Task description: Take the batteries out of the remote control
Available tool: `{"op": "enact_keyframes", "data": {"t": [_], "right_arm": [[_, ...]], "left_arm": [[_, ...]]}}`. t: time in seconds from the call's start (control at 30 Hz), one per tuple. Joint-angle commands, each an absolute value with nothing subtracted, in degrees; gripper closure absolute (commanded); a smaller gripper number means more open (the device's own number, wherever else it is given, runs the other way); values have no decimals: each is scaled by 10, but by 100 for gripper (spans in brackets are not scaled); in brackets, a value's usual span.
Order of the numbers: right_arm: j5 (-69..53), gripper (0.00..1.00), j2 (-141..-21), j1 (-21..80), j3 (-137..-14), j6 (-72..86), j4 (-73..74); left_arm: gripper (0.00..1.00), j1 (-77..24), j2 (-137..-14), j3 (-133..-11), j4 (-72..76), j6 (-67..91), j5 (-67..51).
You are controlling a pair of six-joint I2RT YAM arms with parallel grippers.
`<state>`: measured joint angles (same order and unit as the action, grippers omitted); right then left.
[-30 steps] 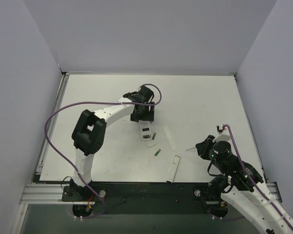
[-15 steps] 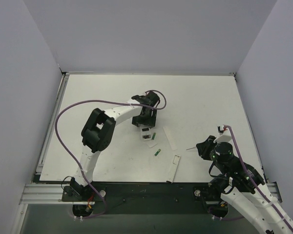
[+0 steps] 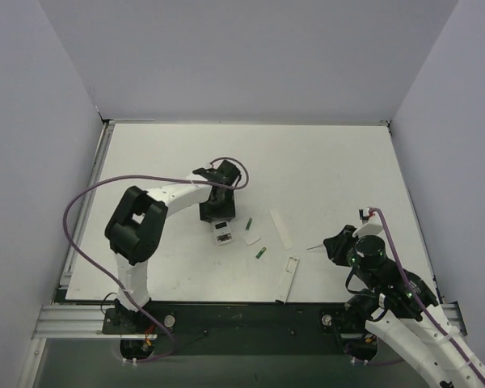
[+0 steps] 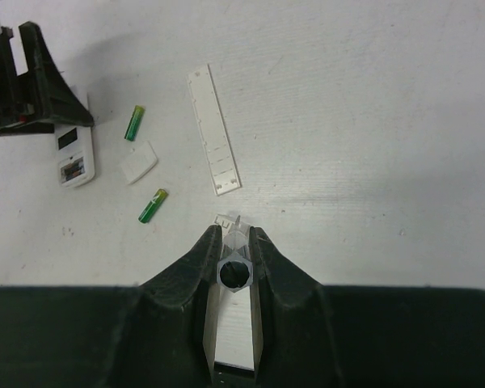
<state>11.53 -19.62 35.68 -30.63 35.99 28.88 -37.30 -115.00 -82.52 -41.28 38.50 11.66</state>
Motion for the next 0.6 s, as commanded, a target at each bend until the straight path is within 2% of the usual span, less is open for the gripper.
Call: {"op": "enact_keyframes", "data": {"t": [0.0,0.2,0.27,0.33,0.5,0.57], "right_arm": [[105,100,-189,361,-295,360,280],[105,100,-167,365,-283,369,273],[98,100,-174,366,-290,363,277],[100,100,-181,367,-300,361,283],[98,100,-176,368,-302,362,283],[98,100,-176,369,-300,364,282]], "left_arm": [[43,-338,-1036,-697,-403,462,76],[41,-337,-949,-595,-393,535,86],[37,-338,-921,-572,-380,580,67],[27,-338,-903,-542,-362,635,50],[18,-342,-854,-508,-335,715,33],[12,-351,-839,-516,-358,741,51]]}}
